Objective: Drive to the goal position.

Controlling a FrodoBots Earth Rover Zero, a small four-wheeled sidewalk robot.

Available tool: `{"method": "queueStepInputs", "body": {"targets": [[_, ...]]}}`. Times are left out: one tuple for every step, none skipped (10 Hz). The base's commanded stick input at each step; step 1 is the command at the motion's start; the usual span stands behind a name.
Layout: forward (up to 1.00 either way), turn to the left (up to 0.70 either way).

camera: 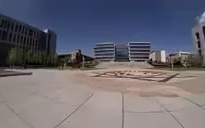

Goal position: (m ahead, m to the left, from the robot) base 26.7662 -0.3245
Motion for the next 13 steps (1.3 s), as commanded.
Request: {"method": "queueStepInputs", "body": {"targets": [[0.70, 0.01], [0.70, 0.01], [0.70, 0.01], [0.70, 0.01], [0.70, 0.01], [0.70, 0.01], [0.70, 0.01], [0.70, 0.01], [0.70, 0.01], [0.70, 0.01], [0.70, 0.01], [0.70, 0.01], [0.70, 0.01]]}}
